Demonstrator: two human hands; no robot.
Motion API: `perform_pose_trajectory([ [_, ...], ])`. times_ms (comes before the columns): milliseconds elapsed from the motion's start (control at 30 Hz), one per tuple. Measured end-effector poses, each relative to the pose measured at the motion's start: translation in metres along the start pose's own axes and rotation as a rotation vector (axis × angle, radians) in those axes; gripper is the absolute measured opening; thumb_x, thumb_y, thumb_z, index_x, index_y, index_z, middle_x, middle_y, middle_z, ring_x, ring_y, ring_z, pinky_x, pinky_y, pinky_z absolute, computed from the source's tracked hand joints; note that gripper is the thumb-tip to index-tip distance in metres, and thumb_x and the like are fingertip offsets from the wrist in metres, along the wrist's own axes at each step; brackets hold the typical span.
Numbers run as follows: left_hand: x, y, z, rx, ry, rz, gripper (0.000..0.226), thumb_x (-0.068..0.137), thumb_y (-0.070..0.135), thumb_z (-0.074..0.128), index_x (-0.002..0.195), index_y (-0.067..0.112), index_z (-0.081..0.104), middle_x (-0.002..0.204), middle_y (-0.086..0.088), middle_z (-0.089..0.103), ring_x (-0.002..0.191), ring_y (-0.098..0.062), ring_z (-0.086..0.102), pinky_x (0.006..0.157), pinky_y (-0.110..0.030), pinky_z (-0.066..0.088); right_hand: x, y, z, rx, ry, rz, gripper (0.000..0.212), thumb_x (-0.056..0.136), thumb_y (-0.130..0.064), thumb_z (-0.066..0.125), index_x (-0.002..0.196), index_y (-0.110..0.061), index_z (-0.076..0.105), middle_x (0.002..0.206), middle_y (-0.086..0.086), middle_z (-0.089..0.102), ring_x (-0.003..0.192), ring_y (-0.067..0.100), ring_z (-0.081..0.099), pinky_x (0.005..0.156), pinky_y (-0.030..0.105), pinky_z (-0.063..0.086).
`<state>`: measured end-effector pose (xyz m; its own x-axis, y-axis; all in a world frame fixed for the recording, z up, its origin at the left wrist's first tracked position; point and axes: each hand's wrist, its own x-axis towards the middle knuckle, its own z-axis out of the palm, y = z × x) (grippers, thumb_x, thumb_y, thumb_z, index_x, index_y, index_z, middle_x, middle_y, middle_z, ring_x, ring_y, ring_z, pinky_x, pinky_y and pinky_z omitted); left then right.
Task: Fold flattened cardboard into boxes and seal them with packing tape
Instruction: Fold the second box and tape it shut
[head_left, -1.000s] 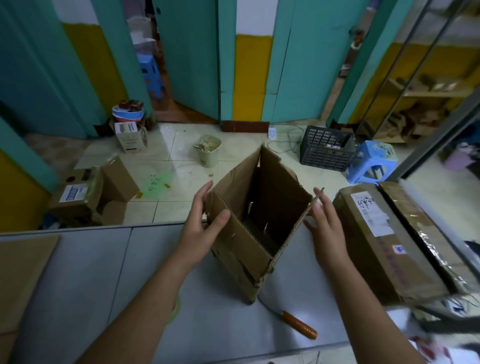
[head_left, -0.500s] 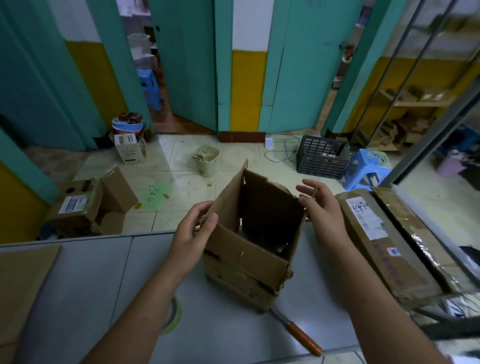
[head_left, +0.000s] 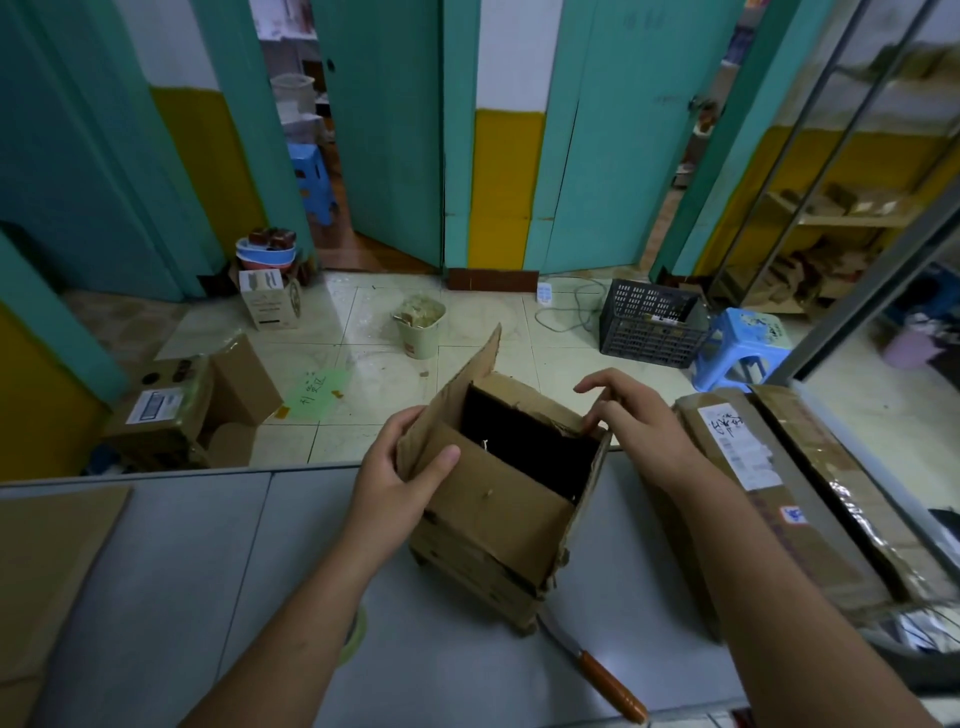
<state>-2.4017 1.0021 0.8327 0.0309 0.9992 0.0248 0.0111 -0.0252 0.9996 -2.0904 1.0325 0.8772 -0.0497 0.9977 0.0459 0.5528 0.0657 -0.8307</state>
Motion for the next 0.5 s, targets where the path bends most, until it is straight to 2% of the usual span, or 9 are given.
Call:
perform_pose_trajectory([
  [100,0.003,-0.011,0.002,0.033,0.002,0.024,0.047,0.091,0.024,0.085,0.129,0.041,0.064,0.121,0.013,0.074,0.11,-0.01,0.073,0.08,-0.025,0.062,0.004,0.002,-0.001,-0.008,-0.037,-0.014,0.044,0.089,-0.032,0.046,0.126,-0.05,0.06,0.085,0.001,0.075,0.088,0.01,0.067,0.082,0.036,0.05],
  [167,0.004,-0.018,0.004,0.077,-0.018,0.025,0.05,0.092,0.016,0.082,0.13,0.043,0.063,0.124,0.014,0.072,0.113,-0.011,0.071,0.082,-0.028,0.063,0.006,0.006,0.0,-0.018,-0.054,-0.016,0.041,0.095,-0.048,0.049,0.135,-0.055,0.053,0.09,0.008,0.073,0.094,0.017,0.068,0.09,0.042,0.054],
  [233,0.004,-0.023,0.006,0.133,-0.052,0.047,0.056,0.095,0.01,0.078,0.132,0.048,0.06,0.127,0.019,0.068,0.117,-0.009,0.068,0.086,-0.028,0.062,0.006,0.01,0.003,-0.024,-0.059,-0.018,0.048,0.095,-0.07,0.049,0.141,-0.057,0.046,0.098,0.007,0.074,0.102,0.017,0.067,0.093,0.039,0.053],
  [300,0.003,-0.027,0.007,0.19,-0.087,0.11,0.061,0.098,0.007,0.072,0.138,0.051,0.056,0.133,0.022,0.062,0.123,-0.006,0.063,0.091,-0.024,0.059,0.004,0.014,0.008,-0.007,-0.032,-0.026,0.059,0.091,-0.081,0.047,0.144,-0.055,0.043,0.104,0.002,0.073,0.103,0.012,0.068,0.09,0.032,0.052],
  [400,0.003,-0.029,0.004,0.288,-0.153,0.198,0.062,0.101,0.005,0.067,0.146,0.046,0.053,0.145,0.019,0.052,0.135,-0.004,0.053,0.104,-0.018,0.05,-0.001,0.019,0.016,0.007,0.027,-0.032,0.058,0.092,-0.079,0.048,0.143,-0.052,0.047,0.102,-0.008,0.069,0.098,0.008,0.065,0.085,0.028,0.049],
  [500,0.006,-0.028,-0.004,0.418,-0.293,0.157,0.081,0.089,-0.006,0.068,0.142,0.054,0.056,0.155,0.026,0.036,0.141,0.011,0.038,0.109,-0.008,0.039,-0.007,0.024,0.024,0.03,0.069,-0.021,0.061,0.091,-0.076,0.051,0.142,-0.043,0.053,0.125,-0.025,0.063,0.116,-0.005,0.059,0.09,0.018,0.044],
])
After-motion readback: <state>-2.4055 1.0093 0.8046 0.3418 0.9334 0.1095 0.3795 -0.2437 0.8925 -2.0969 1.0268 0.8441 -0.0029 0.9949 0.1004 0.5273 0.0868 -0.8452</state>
